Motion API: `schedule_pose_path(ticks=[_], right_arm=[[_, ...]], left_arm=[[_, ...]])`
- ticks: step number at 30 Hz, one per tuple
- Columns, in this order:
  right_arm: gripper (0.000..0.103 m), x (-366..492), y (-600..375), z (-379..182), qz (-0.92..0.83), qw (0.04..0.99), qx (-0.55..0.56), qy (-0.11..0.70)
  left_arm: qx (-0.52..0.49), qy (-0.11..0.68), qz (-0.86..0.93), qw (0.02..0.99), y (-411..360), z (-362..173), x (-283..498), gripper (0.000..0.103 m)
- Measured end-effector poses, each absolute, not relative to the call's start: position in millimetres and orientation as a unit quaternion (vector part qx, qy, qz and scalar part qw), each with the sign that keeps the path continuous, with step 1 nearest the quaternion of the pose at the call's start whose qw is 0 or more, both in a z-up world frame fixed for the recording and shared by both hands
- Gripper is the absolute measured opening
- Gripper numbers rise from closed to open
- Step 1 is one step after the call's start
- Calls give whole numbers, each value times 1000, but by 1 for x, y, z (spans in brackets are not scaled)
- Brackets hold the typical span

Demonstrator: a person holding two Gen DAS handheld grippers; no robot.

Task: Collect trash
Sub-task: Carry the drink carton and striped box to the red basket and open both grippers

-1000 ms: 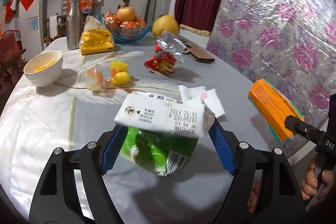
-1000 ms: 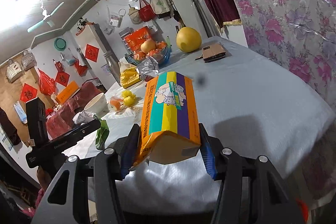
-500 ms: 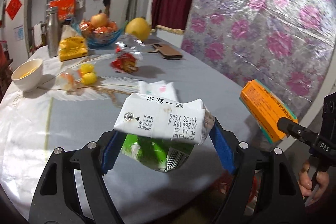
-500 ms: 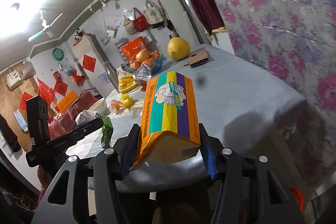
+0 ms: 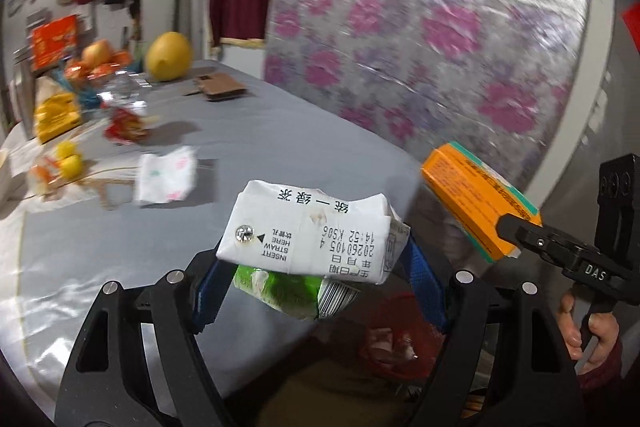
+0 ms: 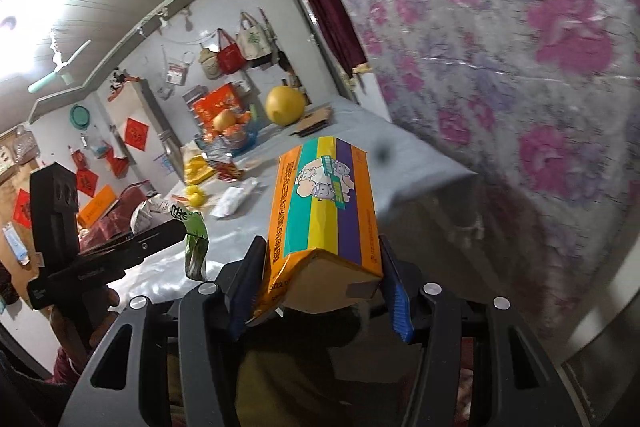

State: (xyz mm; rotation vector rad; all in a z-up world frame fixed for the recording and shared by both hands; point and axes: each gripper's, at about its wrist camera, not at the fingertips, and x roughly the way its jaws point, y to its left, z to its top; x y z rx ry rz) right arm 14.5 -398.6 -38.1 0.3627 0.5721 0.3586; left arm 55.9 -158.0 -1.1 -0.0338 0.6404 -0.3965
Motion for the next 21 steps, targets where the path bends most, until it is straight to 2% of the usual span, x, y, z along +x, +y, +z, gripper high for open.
schedule_pose_path(ticks=[7, 21], right_arm=[[54, 2, -436, -62, 134, 925, 176, 310], [54, -10, -495, -139, 68, 900, 209, 378]], left_arm=[[19, 332, -254, 908, -222, -14, 55, 76], [87, 409, -330, 846, -330, -84, 55, 76]])
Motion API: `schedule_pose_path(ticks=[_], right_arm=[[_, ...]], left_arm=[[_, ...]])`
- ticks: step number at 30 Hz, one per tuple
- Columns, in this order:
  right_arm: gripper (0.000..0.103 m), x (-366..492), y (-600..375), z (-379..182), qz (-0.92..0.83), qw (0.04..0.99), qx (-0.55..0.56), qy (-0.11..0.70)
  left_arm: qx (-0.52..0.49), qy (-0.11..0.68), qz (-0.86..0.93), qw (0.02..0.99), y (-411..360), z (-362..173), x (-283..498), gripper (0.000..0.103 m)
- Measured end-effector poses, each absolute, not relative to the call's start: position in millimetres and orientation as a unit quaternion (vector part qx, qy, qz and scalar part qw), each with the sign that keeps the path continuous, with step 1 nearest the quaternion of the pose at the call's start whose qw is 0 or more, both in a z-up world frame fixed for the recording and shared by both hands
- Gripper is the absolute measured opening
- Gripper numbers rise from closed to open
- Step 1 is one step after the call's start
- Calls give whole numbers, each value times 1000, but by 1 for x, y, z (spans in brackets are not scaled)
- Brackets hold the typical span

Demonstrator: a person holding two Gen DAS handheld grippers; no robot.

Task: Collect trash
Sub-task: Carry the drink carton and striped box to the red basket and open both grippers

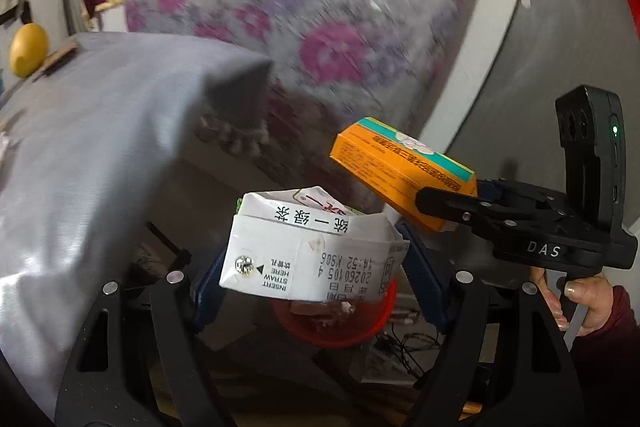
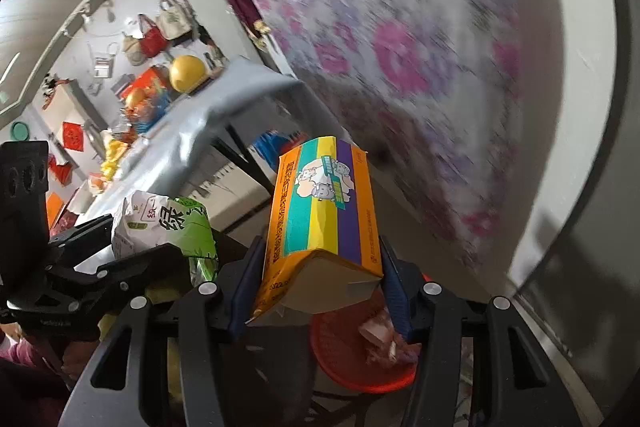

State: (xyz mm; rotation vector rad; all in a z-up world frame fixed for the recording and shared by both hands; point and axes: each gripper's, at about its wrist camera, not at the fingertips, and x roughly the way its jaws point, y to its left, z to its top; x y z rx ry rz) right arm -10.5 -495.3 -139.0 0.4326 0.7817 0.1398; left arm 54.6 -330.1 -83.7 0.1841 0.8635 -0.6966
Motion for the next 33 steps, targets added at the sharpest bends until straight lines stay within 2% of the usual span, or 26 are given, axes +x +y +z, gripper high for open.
schedule_pose_path(ticks=[5, 10, 22, 26, 33], right_arm=[[54, -11, -510, -162, 53, 888, 230, 394], [54, -12, -517, -176, 50, 882, 242, 402], [56, -1, -498, -196, 72, 866, 233, 437], [62, 1, -491, -199, 84, 860, 232, 447], [65, 0, -497, -186, 78, 869, 232, 430]], left_arm=[[109, 428, -344, 828, -357, -103, 57, 76], [125, 422, -336, 832, -360, -107, 54, 88], [83, 432, -305, 845, -328, -104, 63, 91], [83, 425, -292, 853, -321, -101, 61, 91], [87, 419, -284, 858, -315, -98, 58, 91]])
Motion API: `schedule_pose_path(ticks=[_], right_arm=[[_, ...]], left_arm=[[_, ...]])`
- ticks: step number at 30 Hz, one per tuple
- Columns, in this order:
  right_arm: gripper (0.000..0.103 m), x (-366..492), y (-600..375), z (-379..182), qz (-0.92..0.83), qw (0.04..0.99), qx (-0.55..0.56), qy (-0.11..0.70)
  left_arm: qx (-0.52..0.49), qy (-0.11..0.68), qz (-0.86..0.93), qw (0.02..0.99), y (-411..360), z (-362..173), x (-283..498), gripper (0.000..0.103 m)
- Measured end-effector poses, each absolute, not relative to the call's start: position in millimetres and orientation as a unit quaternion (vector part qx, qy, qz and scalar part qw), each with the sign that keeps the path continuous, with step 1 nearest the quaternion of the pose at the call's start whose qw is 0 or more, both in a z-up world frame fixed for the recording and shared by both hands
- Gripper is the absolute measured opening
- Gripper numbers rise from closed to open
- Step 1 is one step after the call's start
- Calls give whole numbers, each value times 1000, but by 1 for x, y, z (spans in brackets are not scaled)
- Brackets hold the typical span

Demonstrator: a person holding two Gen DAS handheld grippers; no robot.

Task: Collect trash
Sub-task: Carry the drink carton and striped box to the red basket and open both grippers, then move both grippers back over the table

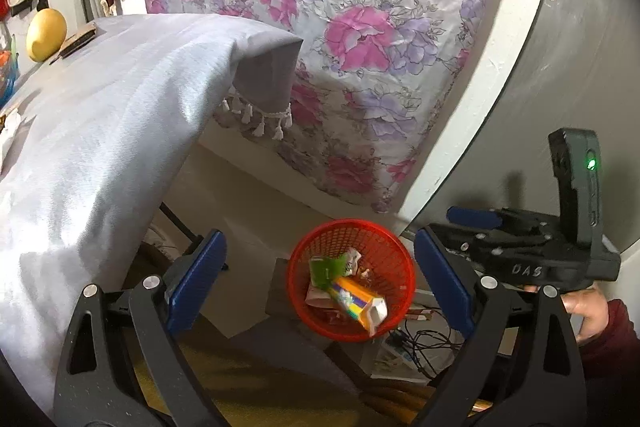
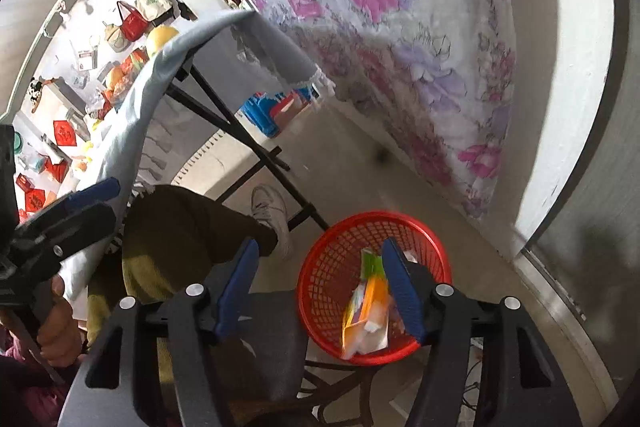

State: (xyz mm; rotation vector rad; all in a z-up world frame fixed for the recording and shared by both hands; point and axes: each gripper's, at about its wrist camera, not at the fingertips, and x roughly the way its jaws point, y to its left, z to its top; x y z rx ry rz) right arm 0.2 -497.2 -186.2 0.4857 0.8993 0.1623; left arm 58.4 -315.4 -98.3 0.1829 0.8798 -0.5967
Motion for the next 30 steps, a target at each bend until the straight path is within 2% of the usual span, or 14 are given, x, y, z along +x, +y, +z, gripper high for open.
schedule_pose_path(ticks=[15, 30], right_arm=[[66, 2, -475, -159, 94, 882, 198, 416], [69, 9, -418, -112, 130, 896, 146, 399]], left_arm=[[83, 394, -266, 876, -299, -86, 48, 92], [22, 362, -235, 902, -235, -68, 44, 94]])
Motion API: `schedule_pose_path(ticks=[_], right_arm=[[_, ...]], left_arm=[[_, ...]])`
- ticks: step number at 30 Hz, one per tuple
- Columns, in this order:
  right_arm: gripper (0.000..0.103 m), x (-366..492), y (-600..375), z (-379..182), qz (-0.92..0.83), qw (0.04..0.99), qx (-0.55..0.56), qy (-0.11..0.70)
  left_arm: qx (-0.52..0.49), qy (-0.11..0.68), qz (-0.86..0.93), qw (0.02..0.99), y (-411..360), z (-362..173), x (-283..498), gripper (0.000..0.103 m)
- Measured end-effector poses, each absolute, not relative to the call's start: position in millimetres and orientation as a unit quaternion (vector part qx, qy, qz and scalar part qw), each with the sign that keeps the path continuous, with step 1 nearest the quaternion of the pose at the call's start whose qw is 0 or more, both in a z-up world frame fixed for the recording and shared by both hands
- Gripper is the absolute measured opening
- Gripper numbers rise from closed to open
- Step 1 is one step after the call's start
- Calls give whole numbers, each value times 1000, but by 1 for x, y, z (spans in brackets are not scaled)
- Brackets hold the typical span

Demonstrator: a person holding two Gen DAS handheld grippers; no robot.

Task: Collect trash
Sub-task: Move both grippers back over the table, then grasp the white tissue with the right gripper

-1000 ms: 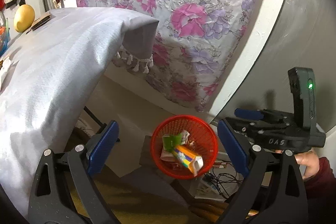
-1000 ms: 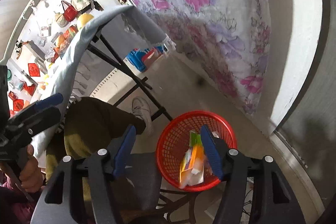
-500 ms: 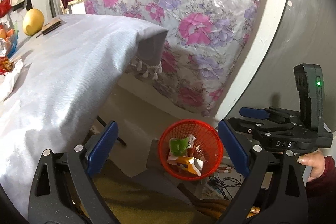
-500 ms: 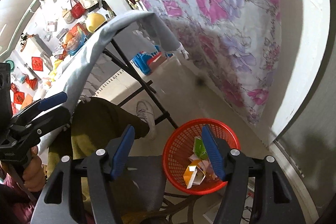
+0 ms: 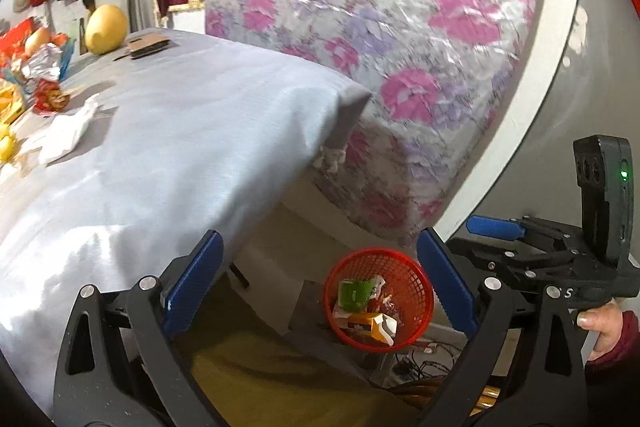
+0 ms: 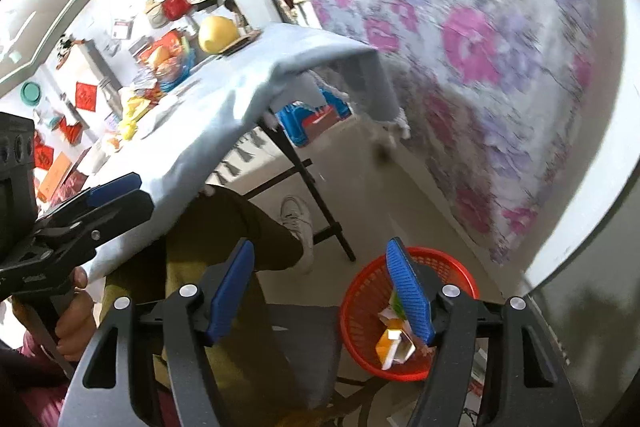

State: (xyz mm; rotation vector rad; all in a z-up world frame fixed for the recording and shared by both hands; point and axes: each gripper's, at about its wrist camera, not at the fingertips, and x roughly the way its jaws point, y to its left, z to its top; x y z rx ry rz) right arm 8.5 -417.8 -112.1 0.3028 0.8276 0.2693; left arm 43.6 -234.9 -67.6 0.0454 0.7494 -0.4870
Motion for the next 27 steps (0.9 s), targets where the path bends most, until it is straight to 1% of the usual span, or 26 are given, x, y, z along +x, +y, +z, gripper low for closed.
schedule_pose_path(ticks=[8, 17, 27], right_arm=[[72, 9, -369, -82, 158, 903, 105, 385], [75, 21, -304, -52, 202, 904, 71, 371], [79, 89, -223, -38, 272, 887, 65, 368]], left_arm=[[-18, 338, -217, 915, -188, -56, 35, 95], [-56, 323, -177, 928, -129, -53, 37, 95], [-112, 329, -84, 934, -25, -52, 69, 96]])
